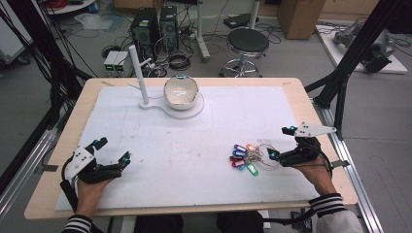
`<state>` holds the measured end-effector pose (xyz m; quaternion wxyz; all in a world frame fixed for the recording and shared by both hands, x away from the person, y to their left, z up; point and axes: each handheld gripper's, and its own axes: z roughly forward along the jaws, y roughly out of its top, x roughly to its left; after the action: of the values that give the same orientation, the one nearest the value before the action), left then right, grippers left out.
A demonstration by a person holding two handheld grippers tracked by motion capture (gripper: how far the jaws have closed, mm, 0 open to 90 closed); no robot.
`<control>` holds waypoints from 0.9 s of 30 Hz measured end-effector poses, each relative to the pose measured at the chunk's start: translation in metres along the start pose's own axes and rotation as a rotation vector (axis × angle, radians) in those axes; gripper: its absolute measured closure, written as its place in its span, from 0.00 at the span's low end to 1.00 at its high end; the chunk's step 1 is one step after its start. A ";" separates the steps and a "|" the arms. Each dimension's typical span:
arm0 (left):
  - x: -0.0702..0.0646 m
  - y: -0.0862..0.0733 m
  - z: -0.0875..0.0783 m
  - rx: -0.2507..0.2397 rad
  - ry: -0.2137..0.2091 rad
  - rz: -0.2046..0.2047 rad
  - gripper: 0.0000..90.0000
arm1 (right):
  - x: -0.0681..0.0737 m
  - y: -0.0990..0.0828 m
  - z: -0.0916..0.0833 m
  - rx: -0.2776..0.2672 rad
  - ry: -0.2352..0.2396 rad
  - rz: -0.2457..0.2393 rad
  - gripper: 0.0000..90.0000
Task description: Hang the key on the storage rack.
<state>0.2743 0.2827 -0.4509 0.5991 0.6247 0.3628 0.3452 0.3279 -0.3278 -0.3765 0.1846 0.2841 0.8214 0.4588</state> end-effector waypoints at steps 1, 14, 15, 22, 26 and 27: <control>0.000 0.000 0.000 0.001 -0.001 0.001 0.02 | 0.000 0.001 0.000 0.026 0.012 -0.014 0.01; -0.001 0.000 0.000 0.001 -0.001 0.002 0.02 | -0.001 0.001 0.013 0.238 0.121 -0.127 0.01; -0.001 0.000 0.000 0.001 -0.001 0.003 0.02 | 0.001 0.001 0.015 0.277 0.130 -0.145 0.02; -0.001 0.000 0.000 0.001 0.000 0.002 0.02 | 0.004 0.000 0.025 0.384 0.155 -0.210 0.06; 0.000 0.000 0.000 0.001 0.000 0.003 0.02 | 0.007 0.001 0.031 0.460 0.170 -0.239 0.09; -0.001 0.000 0.000 0.000 0.000 0.002 0.02 | 0.007 0.002 0.032 0.473 0.175 -0.245 0.11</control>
<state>0.2741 0.2822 -0.4510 0.5987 0.6250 0.3624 0.3459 0.3408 -0.3018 -0.3916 0.0957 0.1772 0.9466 0.2516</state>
